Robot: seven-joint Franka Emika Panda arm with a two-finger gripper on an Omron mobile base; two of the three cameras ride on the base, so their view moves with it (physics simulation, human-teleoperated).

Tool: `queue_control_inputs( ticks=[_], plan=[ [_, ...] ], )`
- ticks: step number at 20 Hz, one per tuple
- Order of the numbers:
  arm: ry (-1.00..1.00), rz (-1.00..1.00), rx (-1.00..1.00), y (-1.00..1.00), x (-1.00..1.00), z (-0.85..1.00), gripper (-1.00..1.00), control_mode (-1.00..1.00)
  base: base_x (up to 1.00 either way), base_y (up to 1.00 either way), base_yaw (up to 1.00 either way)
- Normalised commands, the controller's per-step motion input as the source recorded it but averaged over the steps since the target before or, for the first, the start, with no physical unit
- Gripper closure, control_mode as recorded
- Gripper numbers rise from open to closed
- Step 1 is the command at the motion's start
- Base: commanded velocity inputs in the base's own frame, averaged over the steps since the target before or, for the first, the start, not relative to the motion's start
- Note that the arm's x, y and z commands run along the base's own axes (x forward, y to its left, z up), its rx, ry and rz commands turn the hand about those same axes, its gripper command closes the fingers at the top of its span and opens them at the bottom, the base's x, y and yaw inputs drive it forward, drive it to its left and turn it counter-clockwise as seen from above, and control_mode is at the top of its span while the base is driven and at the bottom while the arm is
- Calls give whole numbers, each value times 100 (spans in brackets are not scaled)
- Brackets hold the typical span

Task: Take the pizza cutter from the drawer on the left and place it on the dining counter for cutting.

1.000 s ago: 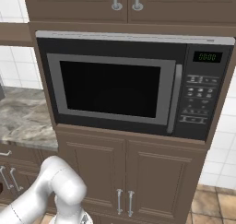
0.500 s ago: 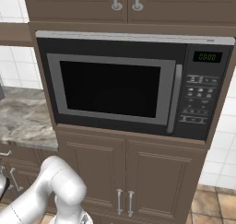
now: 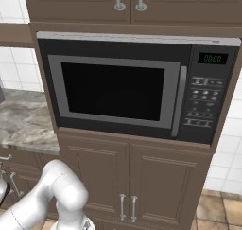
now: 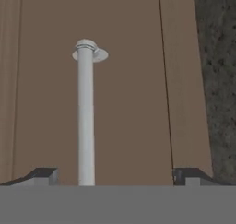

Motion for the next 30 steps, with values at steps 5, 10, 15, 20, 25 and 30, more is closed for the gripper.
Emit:
queue_control_inputs(
  ticks=[5, 10, 15, 20, 25, 30],
  plan=[
    [-3, 0, 0, 1, 24, -39, -100, -100, 0, 0, 0],
    [-6, 0, 0, 3, 18, -46, -100, -100, 0, 0, 0],
    [-11, 0, 0, 4, 9, -46, -100, -100, 0, 0, 0],
    [-17, 0, 0, 0, 20, -45, -100, -100, 0, 0, 0],
    [-13, 0, 0, 0, 31, -51, -100, -100, 0, 0, 0],
    [-5, 0, 1, 0, 48, -29, -100, -100, 0, 0, 0]
  ],
)
